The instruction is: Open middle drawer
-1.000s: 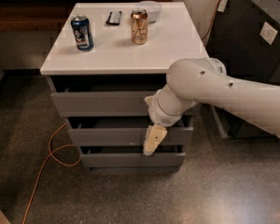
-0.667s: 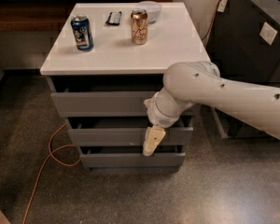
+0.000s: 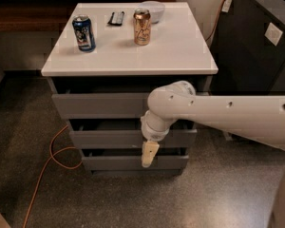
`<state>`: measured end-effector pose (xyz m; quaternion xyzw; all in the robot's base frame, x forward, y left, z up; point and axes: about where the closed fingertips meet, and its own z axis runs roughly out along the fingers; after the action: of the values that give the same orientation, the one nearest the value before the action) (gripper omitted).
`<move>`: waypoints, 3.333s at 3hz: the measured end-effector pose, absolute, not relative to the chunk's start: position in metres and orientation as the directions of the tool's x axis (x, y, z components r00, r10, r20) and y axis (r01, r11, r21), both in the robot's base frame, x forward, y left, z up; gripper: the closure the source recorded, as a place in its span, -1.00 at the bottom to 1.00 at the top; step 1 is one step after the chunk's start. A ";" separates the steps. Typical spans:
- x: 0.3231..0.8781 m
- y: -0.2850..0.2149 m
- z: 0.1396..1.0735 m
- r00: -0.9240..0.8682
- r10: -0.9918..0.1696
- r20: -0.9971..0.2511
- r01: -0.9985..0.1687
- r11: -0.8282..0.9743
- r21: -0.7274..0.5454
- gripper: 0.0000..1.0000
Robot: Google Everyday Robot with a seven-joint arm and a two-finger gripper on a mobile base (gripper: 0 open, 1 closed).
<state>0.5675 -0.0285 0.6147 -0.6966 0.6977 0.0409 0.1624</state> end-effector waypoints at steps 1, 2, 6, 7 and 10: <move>0.581 -0.024 0.569 0.053 -0.965 -0.257 -0.981 -0.002 -0.195 -1.00; 0.594 -0.025 0.533 0.087 -0.957 -0.278 -0.974 -0.023 -0.224 -1.00; 0.684 -0.060 0.443 0.163 -0.933 -0.322 -0.926 -0.033 -0.375 -1.00; 0.699 -0.066 0.438 0.154 -0.932 -0.328 -0.919 -0.013 -0.393 -1.00; 0.719 -0.074 0.422 0.075 -0.947 -0.311 -0.952 0.025 -0.304 0.46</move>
Offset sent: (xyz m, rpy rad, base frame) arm 0.0446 0.0012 -0.1222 0.0279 -0.0983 0.0809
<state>0.7191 -0.0741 0.4219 -0.6982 0.6802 0.0055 0.2230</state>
